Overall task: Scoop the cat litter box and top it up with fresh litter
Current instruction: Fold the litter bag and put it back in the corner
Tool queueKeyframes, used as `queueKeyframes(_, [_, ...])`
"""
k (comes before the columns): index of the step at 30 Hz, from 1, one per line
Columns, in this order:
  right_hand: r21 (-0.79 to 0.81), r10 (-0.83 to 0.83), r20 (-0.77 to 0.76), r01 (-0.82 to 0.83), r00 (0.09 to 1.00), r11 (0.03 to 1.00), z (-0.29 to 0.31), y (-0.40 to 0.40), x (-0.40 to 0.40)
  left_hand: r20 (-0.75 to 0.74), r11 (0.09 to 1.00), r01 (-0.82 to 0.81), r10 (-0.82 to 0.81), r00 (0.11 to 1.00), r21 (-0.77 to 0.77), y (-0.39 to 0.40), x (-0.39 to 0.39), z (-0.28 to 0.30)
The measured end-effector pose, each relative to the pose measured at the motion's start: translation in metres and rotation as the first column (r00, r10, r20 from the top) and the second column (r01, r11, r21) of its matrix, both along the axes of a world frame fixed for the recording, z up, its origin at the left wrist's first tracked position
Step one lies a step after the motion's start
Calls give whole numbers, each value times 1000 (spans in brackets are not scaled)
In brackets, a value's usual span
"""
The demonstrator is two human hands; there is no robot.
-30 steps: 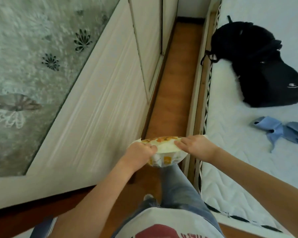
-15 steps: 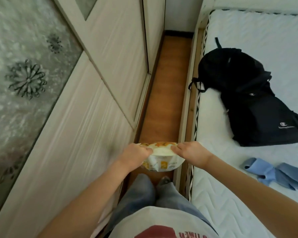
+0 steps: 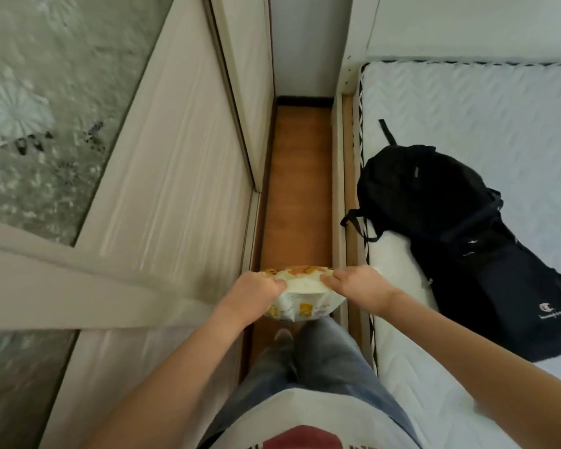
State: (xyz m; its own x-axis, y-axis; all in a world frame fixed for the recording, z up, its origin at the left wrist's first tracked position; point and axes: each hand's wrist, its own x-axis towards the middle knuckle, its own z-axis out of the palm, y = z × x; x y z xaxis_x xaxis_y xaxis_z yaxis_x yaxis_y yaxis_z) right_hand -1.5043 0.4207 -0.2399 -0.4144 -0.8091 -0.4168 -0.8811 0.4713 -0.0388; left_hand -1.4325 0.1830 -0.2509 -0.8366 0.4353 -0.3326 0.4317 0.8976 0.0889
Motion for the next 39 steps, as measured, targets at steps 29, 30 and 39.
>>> queueKeyframes(29, [-211, -81, -119, 55, 990, 976, -20, -97, -542, -146, 987, 146, -135, 980, 67, -113, -557, -16])
queueKeyframes(30, [-216, -95, -112, 69, 989, 974, -17, -100, -560, -136, 987, 138, -126, 983, 84, -115, -575, -15])
queueKeyframes(39, [-157, -108, -83, 94, 991, 983, -27, -115, -715, -98, 990, 113, -105, 990, 82, -133, -732, -9])
